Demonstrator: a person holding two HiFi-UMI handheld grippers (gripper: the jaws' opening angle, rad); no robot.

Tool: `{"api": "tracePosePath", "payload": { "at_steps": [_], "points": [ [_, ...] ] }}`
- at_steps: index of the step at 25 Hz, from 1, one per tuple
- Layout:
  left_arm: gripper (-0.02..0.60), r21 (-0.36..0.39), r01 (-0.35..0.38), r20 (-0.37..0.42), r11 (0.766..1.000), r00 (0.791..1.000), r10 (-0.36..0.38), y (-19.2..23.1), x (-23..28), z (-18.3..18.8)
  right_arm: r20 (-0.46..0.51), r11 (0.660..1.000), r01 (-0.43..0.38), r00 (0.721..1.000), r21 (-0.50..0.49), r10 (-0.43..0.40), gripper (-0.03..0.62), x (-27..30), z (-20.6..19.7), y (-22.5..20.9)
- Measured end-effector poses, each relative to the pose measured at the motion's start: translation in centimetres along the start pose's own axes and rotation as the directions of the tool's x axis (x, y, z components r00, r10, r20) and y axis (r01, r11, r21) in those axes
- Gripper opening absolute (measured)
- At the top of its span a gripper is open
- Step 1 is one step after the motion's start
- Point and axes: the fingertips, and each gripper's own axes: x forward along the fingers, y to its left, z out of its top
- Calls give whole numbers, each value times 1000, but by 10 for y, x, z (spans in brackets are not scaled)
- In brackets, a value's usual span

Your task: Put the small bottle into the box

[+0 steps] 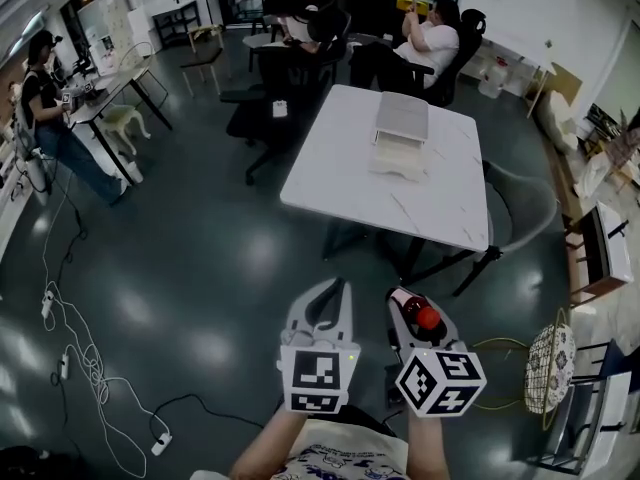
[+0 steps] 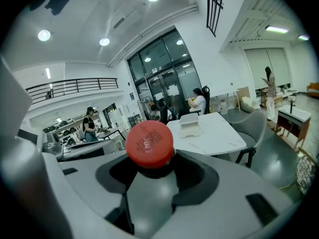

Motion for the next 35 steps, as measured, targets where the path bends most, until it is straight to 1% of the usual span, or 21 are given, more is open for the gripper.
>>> {"api": "tracePosePath", "payload": {
  "at_steps": [6, 13, 17, 21, 28, 35],
  "points": [
    [20, 2, 19, 5, 1000, 1000, -19, 16, 57, 14, 9, 1000, 21, 1000, 5, -21, 230, 45, 26, -21],
    [20, 8, 61, 1, 998, 998, -61, 34, 131, 36, 20, 998, 52, 998, 17, -53, 229, 106, 65, -44],
    [20, 14, 80, 11, 997, 997, -80, 52, 170, 54, 31, 997, 74, 997, 22, -75, 230, 142, 91, -51],
    [20, 14, 101, 12, 995, 995, -102, 69, 204, 63, 38, 995, 93, 995, 25, -93, 230, 175, 109, -57],
    [20, 21, 126, 6, 992, 992, -126, 89, 244, 66, 39, 992, 117, 992, 40, -119, 230, 215, 122, -66],
    [20, 7, 154, -16, 988, 988, -154, 93, 260, 61, 18, 988, 147, 989, 54, -148, 229, 225, 119, -70]
  ]
}}
